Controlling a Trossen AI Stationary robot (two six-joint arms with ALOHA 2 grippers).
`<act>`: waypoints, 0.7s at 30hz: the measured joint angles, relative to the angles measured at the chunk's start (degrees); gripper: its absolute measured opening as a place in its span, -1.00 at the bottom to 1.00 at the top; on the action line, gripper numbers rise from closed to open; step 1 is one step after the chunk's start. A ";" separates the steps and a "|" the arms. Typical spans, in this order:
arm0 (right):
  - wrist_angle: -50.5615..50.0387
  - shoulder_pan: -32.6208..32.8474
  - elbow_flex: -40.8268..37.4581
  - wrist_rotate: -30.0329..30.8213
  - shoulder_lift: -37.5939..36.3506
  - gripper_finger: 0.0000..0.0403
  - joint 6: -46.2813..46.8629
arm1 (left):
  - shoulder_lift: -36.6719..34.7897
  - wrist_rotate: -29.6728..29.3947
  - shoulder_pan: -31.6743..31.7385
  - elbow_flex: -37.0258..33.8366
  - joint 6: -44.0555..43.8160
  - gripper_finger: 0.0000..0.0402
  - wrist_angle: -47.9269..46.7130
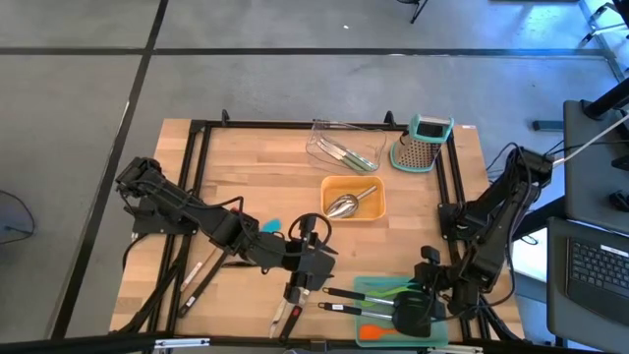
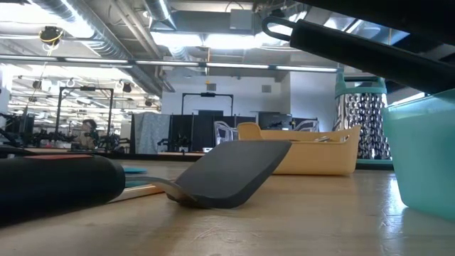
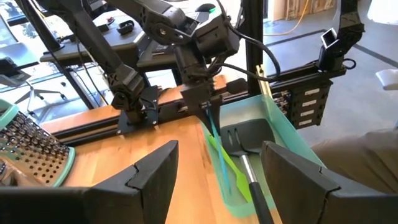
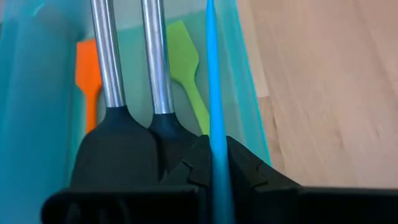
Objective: Pick & Place Kitchen Items
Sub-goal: Put the top blue silicone spatula into the green bin
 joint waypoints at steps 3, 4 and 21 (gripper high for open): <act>1.18 0.00 -0.02 -0.28 1.40 -0.89 -1.00 | 0.00 0.00 0.14 0.00 0.00 0.11 -0.10; 1.60 0.00 -0.02 -0.26 1.73 -0.89 -1.18 | 0.02 0.00 0.15 0.00 0.00 0.11 -0.12; 2.24 -3.31 -0.02 -0.24 2.46 -0.82 -5.81 | 0.07 0.00 0.23 0.00 -0.08 0.11 -0.33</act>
